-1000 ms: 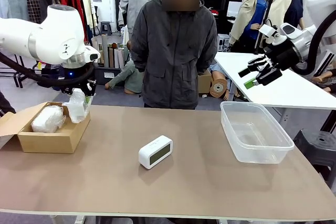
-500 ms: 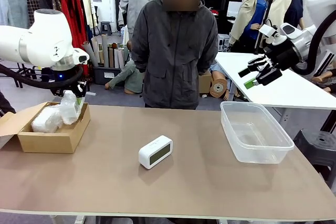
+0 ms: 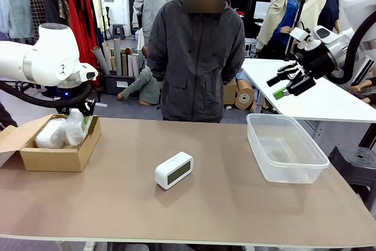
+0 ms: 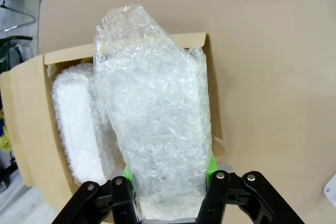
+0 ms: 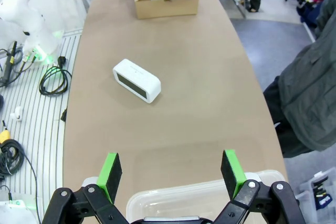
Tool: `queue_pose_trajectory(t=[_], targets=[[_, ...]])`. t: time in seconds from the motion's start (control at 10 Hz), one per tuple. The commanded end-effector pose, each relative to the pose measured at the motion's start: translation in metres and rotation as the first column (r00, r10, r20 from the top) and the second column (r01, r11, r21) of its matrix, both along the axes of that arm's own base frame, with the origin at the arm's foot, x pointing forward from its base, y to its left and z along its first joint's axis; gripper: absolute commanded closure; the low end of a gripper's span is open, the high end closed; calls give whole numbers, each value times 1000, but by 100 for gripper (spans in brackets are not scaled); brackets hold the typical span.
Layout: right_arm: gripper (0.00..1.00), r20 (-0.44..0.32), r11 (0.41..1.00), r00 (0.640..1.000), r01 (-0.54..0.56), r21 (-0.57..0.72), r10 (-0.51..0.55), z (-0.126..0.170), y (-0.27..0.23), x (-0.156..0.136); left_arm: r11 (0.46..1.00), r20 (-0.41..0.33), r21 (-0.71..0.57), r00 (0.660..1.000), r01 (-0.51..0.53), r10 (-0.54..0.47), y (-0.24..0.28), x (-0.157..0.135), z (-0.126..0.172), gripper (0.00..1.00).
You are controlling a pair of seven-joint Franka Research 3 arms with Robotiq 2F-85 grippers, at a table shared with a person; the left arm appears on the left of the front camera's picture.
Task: Separate and place wrapped and unwrapped clocks.
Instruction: If the picked Digital clock is wrapped, place it in the Package Box ; if not, place it in the Organizing box.
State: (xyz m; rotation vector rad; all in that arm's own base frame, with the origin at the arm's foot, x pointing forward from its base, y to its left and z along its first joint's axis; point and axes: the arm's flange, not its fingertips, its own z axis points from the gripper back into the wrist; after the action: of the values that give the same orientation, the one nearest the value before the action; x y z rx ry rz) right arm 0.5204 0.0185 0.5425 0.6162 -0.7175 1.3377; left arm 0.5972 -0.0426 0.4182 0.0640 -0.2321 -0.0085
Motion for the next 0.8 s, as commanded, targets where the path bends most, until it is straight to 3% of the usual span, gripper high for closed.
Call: queue_pose_trajectory(t=[0.0,0.7], targets=[[0,4,1000,1000,1,-1,-1,1,0,-1,999,11,37,1000,12,-12,3,-6,-8,100],[0,4,1000,1000,1,-1,-1,1,0,-1,1000,-44,18,999,25,-24,1,-21,-27,97]])
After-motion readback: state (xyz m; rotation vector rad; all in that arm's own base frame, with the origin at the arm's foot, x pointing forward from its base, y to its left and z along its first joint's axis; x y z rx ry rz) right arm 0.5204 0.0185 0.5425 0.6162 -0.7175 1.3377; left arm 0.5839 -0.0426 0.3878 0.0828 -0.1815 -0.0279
